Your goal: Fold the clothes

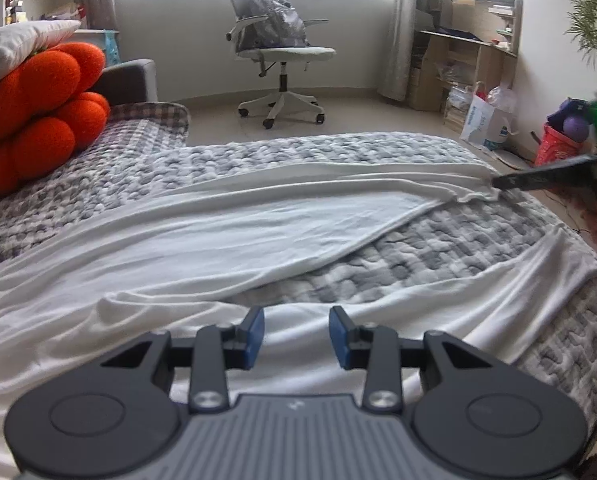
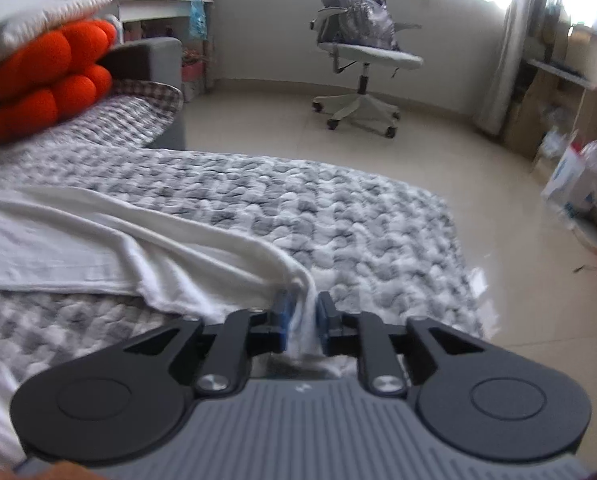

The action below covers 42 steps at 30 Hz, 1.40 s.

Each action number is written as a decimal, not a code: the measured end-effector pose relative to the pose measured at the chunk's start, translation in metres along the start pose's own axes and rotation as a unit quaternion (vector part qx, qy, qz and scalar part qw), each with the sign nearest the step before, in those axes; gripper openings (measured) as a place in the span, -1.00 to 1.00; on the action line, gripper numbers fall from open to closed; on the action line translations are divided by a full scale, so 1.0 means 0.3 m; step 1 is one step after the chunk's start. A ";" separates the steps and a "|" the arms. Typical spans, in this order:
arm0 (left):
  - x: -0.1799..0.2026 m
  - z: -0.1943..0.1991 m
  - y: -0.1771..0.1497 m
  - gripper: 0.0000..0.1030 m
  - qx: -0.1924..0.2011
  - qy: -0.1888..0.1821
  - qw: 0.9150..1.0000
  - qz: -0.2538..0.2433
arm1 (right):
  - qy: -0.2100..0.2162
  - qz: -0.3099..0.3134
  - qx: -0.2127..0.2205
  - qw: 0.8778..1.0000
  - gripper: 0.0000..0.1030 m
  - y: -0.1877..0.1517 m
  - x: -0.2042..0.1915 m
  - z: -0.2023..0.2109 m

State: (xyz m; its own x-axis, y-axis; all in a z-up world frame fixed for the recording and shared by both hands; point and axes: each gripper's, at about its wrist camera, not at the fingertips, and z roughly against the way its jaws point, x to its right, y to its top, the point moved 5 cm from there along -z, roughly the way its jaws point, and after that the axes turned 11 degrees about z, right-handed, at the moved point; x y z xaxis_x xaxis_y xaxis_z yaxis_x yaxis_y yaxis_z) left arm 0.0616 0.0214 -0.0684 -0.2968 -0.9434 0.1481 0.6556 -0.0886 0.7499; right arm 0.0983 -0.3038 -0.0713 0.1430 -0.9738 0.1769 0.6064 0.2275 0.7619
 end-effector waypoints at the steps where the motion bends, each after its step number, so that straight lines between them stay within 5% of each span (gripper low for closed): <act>1: -0.008 0.001 0.003 -0.29 0.000 0.002 1.000 0.001 | 0.010 -0.004 0.003 1.000 -0.25 -0.006 0.004 0.014; 12: -0.022 -0.027 0.013 -0.29 -0.004 -0.001 1.000 -0.005 | 0.075 -0.011 0.004 0.997 -0.23 -0.082 0.092 0.169; 24: 0.035 -0.068 0.002 -0.29 -0.013 -0.027 0.998 -0.055 | 0.090 -0.003 -0.021 0.996 -0.23 -0.193 0.087 0.194; 28: 0.045 -0.071 -0.004 -0.31 -0.018 -0.023 0.998 -0.063 | 0.086 0.002 -0.011 0.996 -0.44 -0.213 0.073 0.203; 37: 0.094 -0.058 -0.030 -0.99 -0.007 -0.022 0.997 -0.077 | 0.050 0.019 0.006 0.999 -0.85 -0.223 0.025 0.215; 42: 0.095 -0.036 -0.037 -1.00 0.019 -0.025 0.998 -0.062 | 0.015 0.023 0.020 0.999 -0.96 -0.238 0.015 0.232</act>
State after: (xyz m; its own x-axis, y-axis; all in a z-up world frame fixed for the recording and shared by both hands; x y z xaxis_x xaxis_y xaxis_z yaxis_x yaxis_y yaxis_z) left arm 0.0534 -0.0078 -0.0795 -0.4079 -0.9092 0.0838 0.5850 -0.1898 0.7886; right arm 0.0012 -0.3245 -0.0816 0.1941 -0.9618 0.1930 0.5663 0.2706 0.7785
